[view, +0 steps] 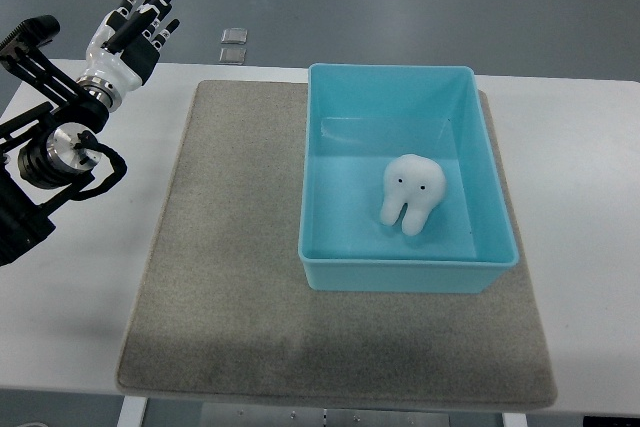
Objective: Place white toy into blue box with left hand
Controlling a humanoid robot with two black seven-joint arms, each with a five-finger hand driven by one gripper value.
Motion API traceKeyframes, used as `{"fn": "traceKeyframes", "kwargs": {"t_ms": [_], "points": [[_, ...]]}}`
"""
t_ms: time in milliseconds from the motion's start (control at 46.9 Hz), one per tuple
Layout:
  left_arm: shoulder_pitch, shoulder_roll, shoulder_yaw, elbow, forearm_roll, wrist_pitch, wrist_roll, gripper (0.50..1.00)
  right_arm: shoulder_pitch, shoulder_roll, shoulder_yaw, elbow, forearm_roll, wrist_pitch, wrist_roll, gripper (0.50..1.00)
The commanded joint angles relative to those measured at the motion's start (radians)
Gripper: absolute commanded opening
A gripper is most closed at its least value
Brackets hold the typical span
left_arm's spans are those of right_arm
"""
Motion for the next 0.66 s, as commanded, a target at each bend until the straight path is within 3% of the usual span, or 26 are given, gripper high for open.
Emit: {"fn": "traceKeyframes", "kwargs": {"t_ms": [0, 640], "points": [[0.008, 0.0, -0.001, 0.0, -0.011, -0.005, -0.001, 1.0, 0.0, 0.0, 0.0, 0.0, 0.0, 0.0, -0.001, 0.936], [0.01, 0.006, -0.059, -0.008, -0.01, -0.016, -0.001, 1.0, -0.011, 0.0, 0.0, 0.011, -0.005, 0.009, -0.001, 0.936]]}}
